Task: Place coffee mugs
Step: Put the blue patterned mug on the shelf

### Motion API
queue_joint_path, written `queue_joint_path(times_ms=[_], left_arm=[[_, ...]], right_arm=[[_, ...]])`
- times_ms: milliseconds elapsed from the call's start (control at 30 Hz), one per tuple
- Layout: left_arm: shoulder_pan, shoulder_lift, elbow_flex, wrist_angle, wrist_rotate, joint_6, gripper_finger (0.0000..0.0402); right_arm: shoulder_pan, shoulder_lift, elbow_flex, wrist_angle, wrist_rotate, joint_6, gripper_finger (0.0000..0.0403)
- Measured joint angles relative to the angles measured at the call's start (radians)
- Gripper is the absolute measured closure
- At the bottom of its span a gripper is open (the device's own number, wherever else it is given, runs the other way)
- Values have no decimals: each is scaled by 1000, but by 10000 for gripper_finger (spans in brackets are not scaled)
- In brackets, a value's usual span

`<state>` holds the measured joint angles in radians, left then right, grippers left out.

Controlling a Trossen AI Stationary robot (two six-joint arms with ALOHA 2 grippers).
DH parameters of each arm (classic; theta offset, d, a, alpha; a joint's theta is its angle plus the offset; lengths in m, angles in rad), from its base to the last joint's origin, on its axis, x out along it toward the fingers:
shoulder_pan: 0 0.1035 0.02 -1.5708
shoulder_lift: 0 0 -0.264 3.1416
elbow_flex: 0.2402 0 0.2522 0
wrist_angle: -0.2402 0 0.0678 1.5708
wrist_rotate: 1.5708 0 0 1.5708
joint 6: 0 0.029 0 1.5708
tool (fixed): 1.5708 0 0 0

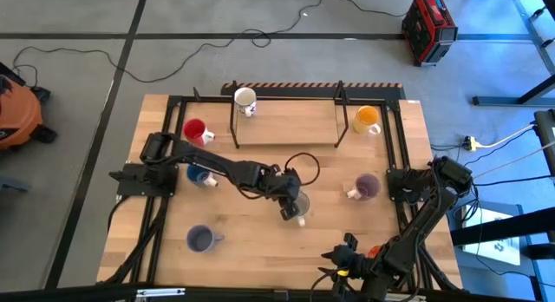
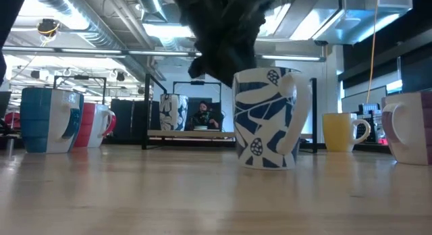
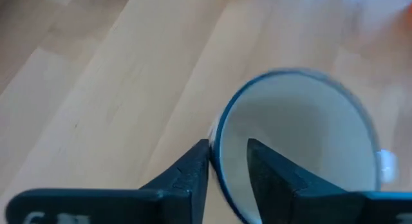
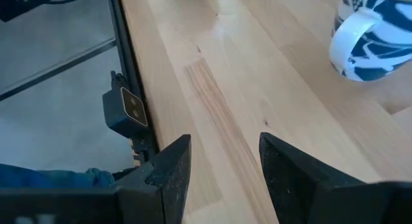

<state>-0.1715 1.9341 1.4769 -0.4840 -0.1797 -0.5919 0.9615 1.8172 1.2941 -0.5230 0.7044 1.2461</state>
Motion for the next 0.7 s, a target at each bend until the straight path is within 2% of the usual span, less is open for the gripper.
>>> queue_joint_path(times_ms=[200, 367, 467, 600, 700], left_arm=[[0, -96, 2, -46, 17, 58, 284], [-14, -191, 2, -74, 17, 105, 284], [-51, -257, 2, -88, 13, 164, 283], [-130, -353, -17, -111, 14, 260, 283], [-180, -446, -97, -98, 78, 293, 283]], right_arm=[[-4, 0, 0, -3, 30, 9, 228], [-20, 0, 0, -9, 37, 37, 195], [-43, 15, 0, -9, 41, 33, 174], [-77, 56, 1, 3, 99, 29, 165], [-106, 88, 1, 3, 138, 57, 170]])
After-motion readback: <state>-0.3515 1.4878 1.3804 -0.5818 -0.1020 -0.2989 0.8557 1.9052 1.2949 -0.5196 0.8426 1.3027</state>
